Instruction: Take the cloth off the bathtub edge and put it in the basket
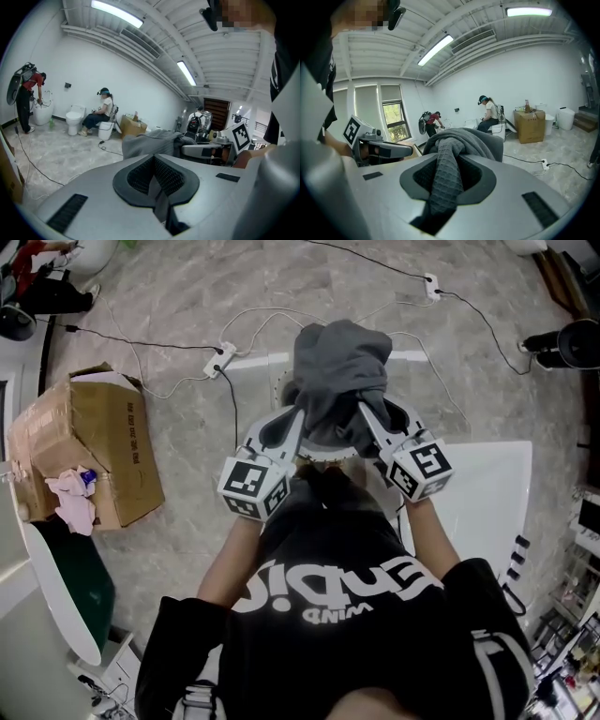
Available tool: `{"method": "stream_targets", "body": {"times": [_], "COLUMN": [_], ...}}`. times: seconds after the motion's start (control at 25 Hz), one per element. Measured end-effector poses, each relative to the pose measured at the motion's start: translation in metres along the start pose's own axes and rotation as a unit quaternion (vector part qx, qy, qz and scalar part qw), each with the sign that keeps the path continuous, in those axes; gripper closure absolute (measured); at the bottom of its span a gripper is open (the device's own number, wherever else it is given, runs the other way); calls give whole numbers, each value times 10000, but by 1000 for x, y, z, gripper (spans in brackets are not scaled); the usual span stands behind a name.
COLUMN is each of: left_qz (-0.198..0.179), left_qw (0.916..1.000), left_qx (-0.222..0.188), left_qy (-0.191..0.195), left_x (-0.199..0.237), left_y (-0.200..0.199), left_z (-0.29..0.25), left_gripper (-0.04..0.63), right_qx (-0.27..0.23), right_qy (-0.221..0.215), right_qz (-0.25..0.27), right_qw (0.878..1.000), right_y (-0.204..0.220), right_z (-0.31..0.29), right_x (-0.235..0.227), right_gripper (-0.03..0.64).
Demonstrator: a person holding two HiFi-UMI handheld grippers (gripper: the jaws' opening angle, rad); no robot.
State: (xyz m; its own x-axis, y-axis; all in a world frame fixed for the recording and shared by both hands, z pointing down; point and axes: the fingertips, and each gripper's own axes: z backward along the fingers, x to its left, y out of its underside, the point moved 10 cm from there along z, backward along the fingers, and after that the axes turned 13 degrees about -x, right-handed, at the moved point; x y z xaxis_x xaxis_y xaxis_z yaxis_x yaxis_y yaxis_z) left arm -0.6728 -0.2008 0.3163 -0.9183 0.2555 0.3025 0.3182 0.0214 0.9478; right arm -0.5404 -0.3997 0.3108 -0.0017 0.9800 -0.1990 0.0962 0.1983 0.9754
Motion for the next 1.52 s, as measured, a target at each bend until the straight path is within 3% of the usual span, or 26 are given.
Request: {"method": "stream_targets", "body": {"times": [0.4,0.8,1.08,1.32,1.52], "left_qz": [220,590,738,822,914], "left_qw": [9995,9957,9928,9906,9892], "left_qx": [220,693,893,1037,1089], "left_qy": [21,-175,-294,-342,-353], "left_x": [17,67,102,118,118], "left_y": [33,137,217,256,268], "left_z": [-17,-43,-51,-52,-49], "left_gripper": [583,583,583,583,583], "right_qx": [358,950,1246,1420,1544], "right_qy": [-21,-305,-256,-238,-234], "right_qz": [-124,-144,-264,-301,-278], "right_qw": [9993,9949,9915,9891,9873], "right_y": [52,177,266,313,327], "right_z": [-15,-37,-54,-62,-61], "right_x": [-15,-34,-44,-48,-50], "right_gripper": [532,532,532,532,532]}}
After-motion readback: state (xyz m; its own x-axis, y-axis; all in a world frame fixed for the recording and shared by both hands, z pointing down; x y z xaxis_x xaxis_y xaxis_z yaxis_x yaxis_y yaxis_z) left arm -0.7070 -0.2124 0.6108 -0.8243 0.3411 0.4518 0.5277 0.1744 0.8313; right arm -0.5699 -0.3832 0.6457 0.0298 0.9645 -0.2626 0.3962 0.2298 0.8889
